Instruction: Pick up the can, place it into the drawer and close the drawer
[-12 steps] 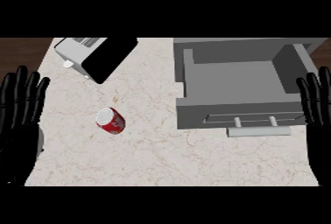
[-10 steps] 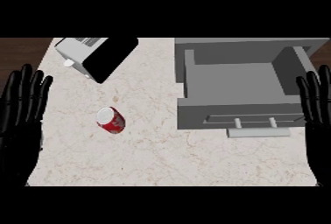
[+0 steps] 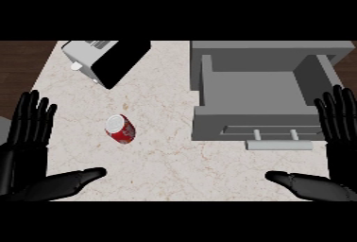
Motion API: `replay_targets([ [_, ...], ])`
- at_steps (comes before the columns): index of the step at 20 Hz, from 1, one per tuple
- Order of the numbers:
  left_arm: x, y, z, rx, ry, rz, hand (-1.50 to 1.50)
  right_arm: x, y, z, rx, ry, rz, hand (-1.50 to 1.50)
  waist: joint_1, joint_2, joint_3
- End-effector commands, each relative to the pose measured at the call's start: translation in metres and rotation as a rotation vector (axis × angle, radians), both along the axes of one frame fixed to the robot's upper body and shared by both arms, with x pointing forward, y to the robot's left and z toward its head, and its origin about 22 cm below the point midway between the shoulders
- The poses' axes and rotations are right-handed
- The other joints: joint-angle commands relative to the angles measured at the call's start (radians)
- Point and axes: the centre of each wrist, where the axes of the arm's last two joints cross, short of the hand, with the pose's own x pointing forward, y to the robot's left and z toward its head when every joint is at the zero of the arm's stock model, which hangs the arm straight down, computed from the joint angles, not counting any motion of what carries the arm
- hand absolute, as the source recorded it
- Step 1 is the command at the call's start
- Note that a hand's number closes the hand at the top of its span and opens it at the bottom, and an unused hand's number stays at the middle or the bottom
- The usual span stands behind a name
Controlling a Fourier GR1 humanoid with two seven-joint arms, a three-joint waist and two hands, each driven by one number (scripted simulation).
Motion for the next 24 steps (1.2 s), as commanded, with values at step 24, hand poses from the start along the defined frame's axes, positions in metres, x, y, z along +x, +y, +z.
replay_targets([
  [24, 0.018, -0.030, -0.051, -0.023, 0.210, 0.048, -1.50, -0.020, -0.028, -0.012, 0.008, 0.026, -0.037, -1.50, -0.001, -0.002, -0.002],
])
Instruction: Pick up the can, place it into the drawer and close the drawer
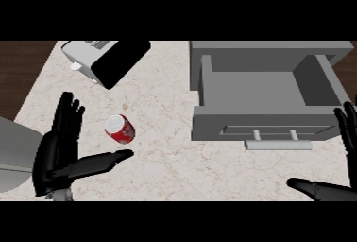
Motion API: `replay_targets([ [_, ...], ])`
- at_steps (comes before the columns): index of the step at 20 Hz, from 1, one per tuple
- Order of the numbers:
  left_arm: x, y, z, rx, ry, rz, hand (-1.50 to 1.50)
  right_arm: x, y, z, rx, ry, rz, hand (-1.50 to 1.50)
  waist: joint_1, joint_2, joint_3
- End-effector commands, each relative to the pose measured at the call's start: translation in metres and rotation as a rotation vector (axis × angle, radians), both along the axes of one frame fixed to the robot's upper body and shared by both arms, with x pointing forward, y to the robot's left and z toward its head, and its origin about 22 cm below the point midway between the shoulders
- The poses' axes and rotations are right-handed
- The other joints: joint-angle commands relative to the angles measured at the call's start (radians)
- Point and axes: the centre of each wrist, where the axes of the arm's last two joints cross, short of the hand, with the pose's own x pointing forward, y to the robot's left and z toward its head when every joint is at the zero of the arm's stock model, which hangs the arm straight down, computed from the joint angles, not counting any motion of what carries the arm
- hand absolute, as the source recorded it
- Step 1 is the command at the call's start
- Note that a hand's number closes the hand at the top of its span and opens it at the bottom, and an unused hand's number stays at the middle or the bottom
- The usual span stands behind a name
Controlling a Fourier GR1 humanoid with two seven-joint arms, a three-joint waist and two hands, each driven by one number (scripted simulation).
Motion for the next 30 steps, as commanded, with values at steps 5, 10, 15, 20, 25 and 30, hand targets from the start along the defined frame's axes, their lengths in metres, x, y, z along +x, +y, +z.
replay_targets([
  [5, 0.009, -0.002, -0.072, 0.013, 0.063, 0.020, -1.50, -0.020, -0.005, 0.010, -0.015, -0.023, 0.010, -1.50, -0.005, 0.000, 0.000],
  [10, 0.010, 0.004, -0.107, 0.032, 0.082, 0.060, -1.50, -0.007, -0.002, 0.007, -0.023, -0.011, 0.000, -1.50, -0.001, 0.001, 0.000],
  [15, 0.036, 0.010, -0.110, 0.014, 0.075, 0.094, -1.50, -0.019, -0.002, 0.015, -0.014, -0.025, -0.017, -1.50, -0.003, 0.001, 0.000],
  [20, 0.012, 0.008, -0.141, 0.008, 0.106, 0.111, -1.50, -0.035, -0.007, 0.023, -0.008, -0.016, -0.013, -1.50, -0.002, 0.000, 0.000],
  [25, 0.010, 0.040, -0.170, -0.011, 0.121, 0.113, -1.50, -0.025, -0.007, 0.023, -0.013, -0.013, -0.033, -1.50, -0.001, 0.001, 0.000],
  [30, 0.037, 0.044, -0.172, -0.052, 0.127, 0.137, -1.50, -0.029, -0.015, 0.024, -0.023, -0.012, -0.019, -1.50, -0.005, 0.002, 0.000],
])
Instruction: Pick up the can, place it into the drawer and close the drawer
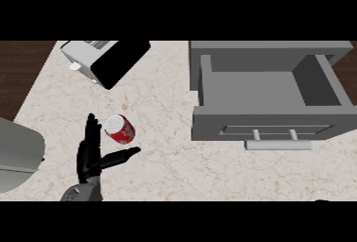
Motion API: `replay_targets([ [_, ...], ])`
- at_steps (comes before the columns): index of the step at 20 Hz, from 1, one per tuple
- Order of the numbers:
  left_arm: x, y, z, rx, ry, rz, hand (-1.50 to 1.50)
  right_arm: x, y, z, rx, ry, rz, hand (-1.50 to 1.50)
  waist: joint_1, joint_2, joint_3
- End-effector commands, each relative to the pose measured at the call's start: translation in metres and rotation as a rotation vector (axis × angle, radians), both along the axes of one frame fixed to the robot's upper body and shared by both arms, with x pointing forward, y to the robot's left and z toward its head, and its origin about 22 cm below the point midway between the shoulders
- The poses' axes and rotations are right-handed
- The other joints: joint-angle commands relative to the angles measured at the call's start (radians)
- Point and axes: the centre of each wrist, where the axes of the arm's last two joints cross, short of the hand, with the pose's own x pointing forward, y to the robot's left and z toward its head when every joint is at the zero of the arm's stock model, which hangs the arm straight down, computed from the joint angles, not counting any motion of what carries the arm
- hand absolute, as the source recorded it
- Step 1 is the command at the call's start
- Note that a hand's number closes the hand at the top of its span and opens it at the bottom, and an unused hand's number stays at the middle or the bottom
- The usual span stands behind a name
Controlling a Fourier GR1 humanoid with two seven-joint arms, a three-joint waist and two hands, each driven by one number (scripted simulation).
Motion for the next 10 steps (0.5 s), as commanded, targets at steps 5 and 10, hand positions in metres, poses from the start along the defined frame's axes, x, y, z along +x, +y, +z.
replay_targets([
  [5, 0.005, -0.009, -0.042, -0.002, 0.026, 0.023, -1.50, -0.008, -0.010, -0.002, -0.012, 0.019, 0.003, -1.50, -0.005, 0.001, 0.000],
  [10, 0.025, 0.016, -0.030, -0.022, 0.006, 0.011, -1.50, -0.007, 0.004, 0.019, -0.002, 0.009, 0.012, -1.50, -0.002, 0.000, 0.000],
])
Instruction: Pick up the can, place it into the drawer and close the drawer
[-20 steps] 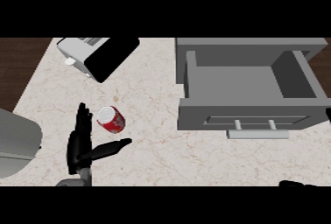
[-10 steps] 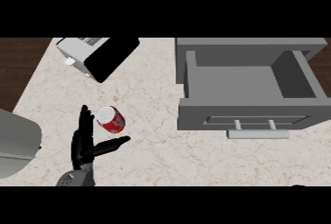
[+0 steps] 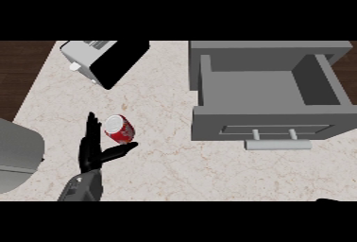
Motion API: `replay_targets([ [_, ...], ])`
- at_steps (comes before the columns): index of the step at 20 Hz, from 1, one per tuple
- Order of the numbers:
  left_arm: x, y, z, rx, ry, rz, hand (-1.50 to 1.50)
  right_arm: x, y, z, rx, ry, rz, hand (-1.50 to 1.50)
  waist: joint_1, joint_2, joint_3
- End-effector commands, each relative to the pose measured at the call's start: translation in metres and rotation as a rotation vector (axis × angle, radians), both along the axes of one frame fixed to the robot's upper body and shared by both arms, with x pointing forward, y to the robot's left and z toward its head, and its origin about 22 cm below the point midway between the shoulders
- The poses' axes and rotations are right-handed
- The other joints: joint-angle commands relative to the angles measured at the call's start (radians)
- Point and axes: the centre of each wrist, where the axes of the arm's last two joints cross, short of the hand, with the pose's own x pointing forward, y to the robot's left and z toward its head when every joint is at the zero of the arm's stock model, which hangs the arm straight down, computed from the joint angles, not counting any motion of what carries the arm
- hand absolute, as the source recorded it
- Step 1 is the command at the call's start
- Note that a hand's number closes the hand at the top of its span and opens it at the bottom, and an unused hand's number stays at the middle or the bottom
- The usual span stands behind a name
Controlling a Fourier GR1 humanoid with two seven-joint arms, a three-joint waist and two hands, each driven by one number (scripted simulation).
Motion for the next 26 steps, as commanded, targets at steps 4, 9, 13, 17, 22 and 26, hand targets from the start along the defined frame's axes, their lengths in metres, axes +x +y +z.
replay_targets([
  [4, 0.017, 0.005, -0.005, -0.011, -0.008, -0.033, -1.50, -0.010, 0.013, 0.007, -0.009, -0.008, 0.003, -1.50, -0.003, 0.000, 0.000],
  [9, 0.019, 0.012, -0.010, -0.047, -0.037, -0.121, -1.50, 0.017, 0.007, -0.006, -0.030, -0.022, -0.009, -1.50, -0.006, 0.004, -0.001],
  [13, 0.036, 0.013, 0.001, -0.039, -0.033, -0.172, -1.50, 0.009, -0.019, 0.017, -0.024, -0.005, 0.015, -1.50, -0.008, 0.003, -0.001],
  [17, 0.038, -0.016, -0.002, -0.101, -0.064, -0.208, 1.50, 0.003, 0.004, 0.007, -0.021, -0.014, 0.003, -1.50, -0.005, 0.002, -0.001],
  [22, 0.048, -0.005, 0.004, -0.117, -0.121, -0.232, 1.50, 0.018, 0.009, -0.004, -0.014, -0.024, -0.021, -1.50, -0.011, 0.005, -0.001],
  [26, 0.063, -0.041, 0.016, -0.109, -0.169, -0.275, 1.50, 0.009, 0.001, 0.006, -0.021, -0.025, -0.015, -1.50, -0.004, 0.001, 0.000],
])
